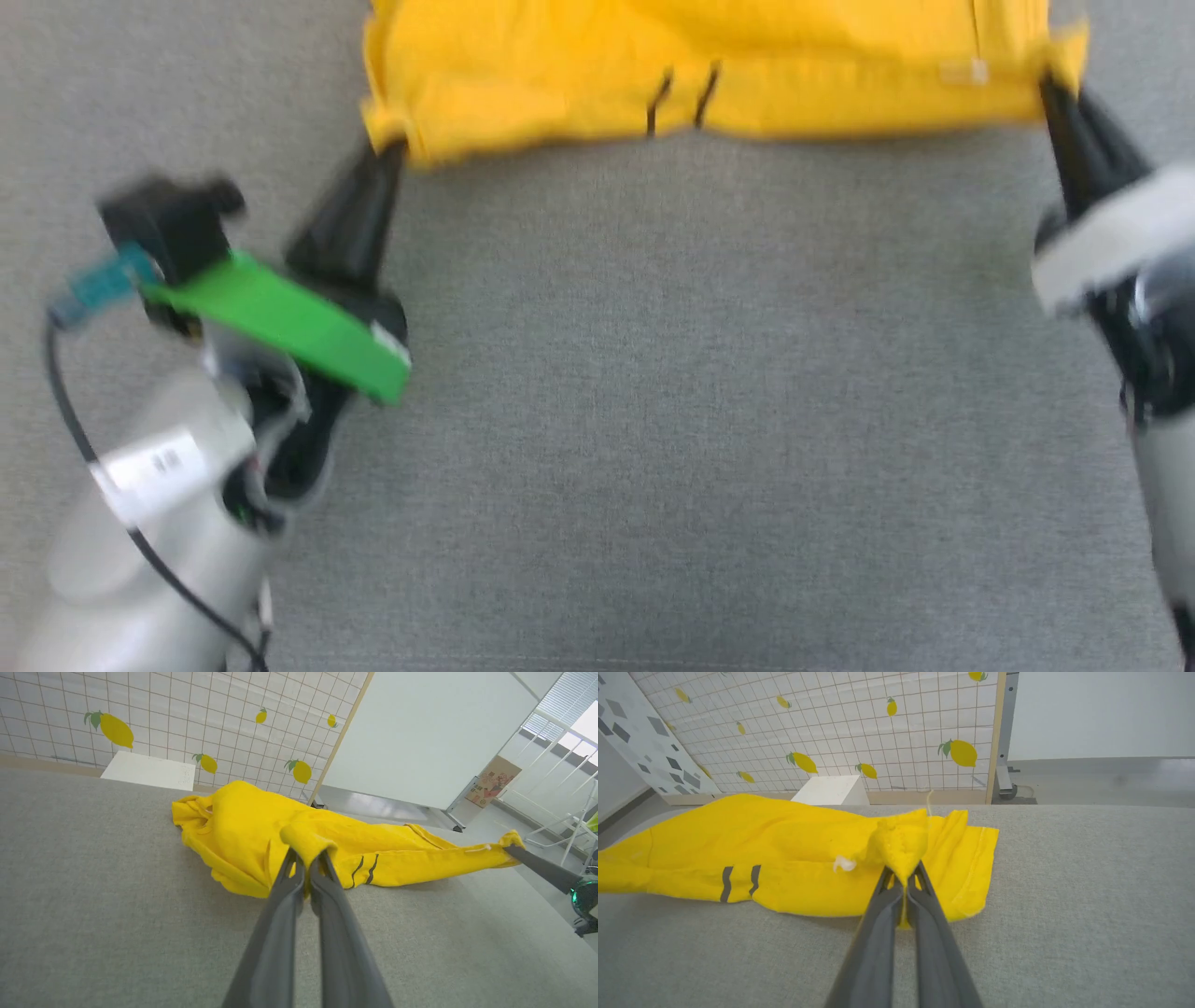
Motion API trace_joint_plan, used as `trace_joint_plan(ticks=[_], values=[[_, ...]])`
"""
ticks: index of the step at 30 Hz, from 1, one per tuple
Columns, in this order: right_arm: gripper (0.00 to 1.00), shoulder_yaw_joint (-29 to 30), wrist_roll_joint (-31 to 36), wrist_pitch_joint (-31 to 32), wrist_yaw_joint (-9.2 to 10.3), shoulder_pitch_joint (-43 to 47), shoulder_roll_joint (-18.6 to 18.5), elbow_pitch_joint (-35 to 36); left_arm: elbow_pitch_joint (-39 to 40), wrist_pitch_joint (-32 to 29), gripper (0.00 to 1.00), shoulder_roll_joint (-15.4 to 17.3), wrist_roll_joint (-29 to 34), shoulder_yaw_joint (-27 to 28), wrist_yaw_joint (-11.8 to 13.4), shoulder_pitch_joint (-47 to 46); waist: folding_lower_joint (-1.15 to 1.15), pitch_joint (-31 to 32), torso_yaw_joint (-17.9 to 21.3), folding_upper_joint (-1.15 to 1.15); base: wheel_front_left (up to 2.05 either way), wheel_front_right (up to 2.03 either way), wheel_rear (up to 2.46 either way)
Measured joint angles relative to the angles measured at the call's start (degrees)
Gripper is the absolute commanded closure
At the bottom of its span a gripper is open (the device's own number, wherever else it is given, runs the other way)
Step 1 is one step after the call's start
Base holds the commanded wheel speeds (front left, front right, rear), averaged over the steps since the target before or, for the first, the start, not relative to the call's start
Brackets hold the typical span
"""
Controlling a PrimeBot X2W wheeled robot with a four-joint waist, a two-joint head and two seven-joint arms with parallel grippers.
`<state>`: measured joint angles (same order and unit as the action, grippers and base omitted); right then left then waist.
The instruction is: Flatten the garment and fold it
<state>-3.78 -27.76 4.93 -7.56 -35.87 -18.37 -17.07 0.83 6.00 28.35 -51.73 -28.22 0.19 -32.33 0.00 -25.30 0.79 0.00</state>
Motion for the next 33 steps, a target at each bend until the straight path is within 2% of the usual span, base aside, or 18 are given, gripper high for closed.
trace_joint_plan(ticks=[7, 17, 25, 33], values=[[1.0, 4.11, -1.71, 5.2, -0.01, 15.69, 3.93, 6.44, -1.71, -0.69, 1.0, 0.23, -3.37, -2.34, 1.12, 11.53, 0.0, 5.56, -0.19, 0.0, 0.0, 0.0, 0.0], [1.0, 9.71, -2.68, 11.16, -0.01, 33.02, 6.86, 9.46, -3.77, -1.07, 1.0, 0.36, -11.46, -2.75, 1.46, 27.26, 0.0, 12.67, -0.56, 0.0, 0.0, 0.0, 0.0], [1.0, 15.17, -4.1, 15.61, 0.0, 45.47, 11.37, 12.94, 0.05, -3.41, 1.0, 1.96, -18.01, -2.72, 1.48, 37.93, 0.0, 17.79, -1.48, 0.0, 0.0, 0.0, 0.0], [1.0, 16.64, -5.21, 20.41, 0.0, 52.28, 12.07, 18.17, 6.19, -4.49, 1.0, 4.85, -19.75, -2.96, 3.09, 45.4, 0.0, 21.48, -1.86, 0.0, 0.0, 0.0, 0.0]])
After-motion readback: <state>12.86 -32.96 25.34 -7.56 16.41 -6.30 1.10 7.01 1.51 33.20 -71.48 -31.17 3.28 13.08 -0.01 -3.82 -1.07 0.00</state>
